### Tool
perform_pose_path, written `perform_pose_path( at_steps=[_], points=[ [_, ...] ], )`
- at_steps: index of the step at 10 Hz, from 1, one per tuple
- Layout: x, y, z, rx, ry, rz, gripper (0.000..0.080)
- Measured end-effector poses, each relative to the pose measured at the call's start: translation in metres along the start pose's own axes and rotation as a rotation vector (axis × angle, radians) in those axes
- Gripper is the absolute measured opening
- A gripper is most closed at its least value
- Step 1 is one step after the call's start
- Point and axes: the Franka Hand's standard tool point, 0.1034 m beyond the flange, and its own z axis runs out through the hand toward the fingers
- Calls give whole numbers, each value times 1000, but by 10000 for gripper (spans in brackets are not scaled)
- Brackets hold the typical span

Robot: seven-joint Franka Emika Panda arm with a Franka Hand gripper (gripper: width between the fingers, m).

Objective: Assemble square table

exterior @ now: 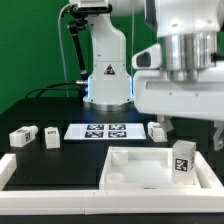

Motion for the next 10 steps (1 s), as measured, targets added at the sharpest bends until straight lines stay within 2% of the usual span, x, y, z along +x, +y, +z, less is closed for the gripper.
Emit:
perform_pose_path(
  at_steps=[1, 8, 10],
  points=[
    [-2, -1, -5, 3, -3, 5, 648],
    [-3, 1, -1, -2, -4, 1, 649],
    [-27, 12, -7, -10, -31, -53, 649]
  ],
)
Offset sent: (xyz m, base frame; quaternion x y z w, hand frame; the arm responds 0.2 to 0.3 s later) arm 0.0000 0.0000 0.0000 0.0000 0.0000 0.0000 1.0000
